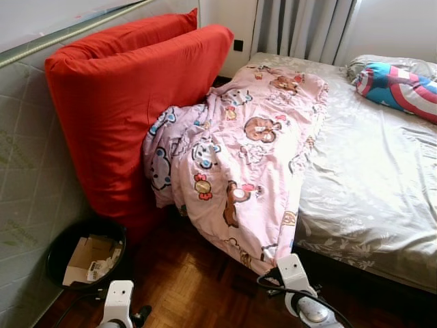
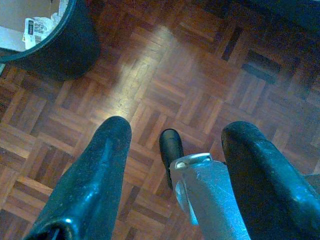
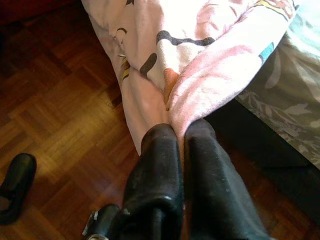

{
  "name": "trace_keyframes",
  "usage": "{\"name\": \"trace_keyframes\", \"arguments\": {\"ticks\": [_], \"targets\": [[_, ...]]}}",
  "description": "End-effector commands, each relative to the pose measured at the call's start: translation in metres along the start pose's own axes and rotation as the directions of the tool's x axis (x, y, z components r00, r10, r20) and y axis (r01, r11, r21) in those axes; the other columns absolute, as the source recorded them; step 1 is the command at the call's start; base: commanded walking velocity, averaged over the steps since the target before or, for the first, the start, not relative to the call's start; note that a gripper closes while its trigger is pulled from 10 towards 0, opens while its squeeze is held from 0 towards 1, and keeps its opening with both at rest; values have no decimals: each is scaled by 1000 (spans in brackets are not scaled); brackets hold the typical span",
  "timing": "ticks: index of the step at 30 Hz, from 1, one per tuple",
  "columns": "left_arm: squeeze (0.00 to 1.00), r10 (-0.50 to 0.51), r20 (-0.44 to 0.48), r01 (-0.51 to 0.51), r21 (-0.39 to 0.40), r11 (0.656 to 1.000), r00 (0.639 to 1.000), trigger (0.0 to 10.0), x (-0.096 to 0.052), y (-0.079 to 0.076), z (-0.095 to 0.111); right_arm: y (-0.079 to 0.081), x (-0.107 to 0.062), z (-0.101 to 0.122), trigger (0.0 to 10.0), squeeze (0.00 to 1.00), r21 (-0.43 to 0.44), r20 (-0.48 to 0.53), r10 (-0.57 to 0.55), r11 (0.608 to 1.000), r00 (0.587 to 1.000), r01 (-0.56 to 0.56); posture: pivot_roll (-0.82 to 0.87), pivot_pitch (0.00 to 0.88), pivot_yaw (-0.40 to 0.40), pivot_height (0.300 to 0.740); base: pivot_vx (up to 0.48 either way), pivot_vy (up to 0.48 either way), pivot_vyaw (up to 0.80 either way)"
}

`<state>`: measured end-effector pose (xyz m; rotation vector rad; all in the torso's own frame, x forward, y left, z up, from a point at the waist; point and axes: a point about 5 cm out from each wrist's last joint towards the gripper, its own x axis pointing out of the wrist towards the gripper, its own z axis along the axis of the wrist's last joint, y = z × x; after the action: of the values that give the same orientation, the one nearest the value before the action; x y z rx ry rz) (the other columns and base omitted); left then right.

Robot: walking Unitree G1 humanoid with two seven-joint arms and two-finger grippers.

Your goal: Clean up the room

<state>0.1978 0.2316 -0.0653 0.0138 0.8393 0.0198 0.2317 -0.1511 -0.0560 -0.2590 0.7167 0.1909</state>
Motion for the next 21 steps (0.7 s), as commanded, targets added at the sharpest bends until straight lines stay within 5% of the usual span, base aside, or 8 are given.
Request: {"name": "trace_keyframes", "arguments": {"ticks": [1,15,16,17,18,21], "targets": [[0,1,-26,0,14,1000,1000,10000,-1,2,-3,-1,-4,-15,10000,1000,0,-61,-8,1000,998,8,-51,42,-35,740,0,0,0],[0,-3,-28,3,20,1000,1000,10000,-1,3,-3,-7,-11,-40,10000,1000,65,-166,-48,996,985,59,-49,40,-32,740,0,0,0],[0,-3,-28,4,21,1000,1000,10000,-1,3,-3,-7,-12,-43,10000,918,80,-179,-43,995,983,58,-49,40,-32,740,0,0,0],[0,-3,-28,4,21,1000,1000,10000,-1,3,-3,-6,-13,-44,10000,600,90,-188,-39,994,981,57,-49,39,-32,740,0,0,0],[0,-3,-28,4,22,1000,1000,10000,-1,3,-3,-6,-13,-46,10000,0,109,-193,-35,992,981,57,-48,39,-32,740,0,0,0],[0,-4,-29,5,23,1000,1000,10000,-1,3,-3,-7,-16,-53,10000,0,166,-222,-33,983,975,72,-51,37,-31,740,0,0,0]]}}
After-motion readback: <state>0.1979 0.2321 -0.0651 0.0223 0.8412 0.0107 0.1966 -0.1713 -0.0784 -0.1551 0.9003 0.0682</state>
